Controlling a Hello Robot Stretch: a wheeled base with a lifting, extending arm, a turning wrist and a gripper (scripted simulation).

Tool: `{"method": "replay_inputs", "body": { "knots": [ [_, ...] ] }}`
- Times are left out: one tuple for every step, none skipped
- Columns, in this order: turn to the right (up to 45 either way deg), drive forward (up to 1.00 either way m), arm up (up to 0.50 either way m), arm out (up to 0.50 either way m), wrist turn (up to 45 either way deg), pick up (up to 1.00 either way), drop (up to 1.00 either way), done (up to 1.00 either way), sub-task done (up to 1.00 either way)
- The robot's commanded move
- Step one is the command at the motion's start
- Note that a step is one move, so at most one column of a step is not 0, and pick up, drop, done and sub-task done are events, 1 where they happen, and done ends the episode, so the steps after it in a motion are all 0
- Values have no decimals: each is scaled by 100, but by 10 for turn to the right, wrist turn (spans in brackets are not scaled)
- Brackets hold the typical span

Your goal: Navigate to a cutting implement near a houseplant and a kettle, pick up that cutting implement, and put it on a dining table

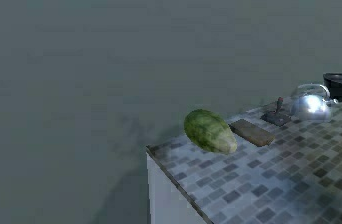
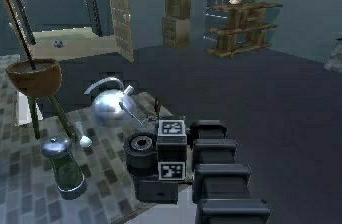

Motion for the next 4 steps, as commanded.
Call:
{"method": "replay_inputs", "body": {
  "knots": [
    [-450, 0, 0, 0, 0, 0, 0, 0, 0],
    [-450, 0, 0, 0, 0, 0, 0, 0, 0],
    [-450, 0, 0, 0, 0, 0, 0, 0, 0],
    [0, 100, 0, 0, 0, 0, 0, 0, 0]
  ]
}}
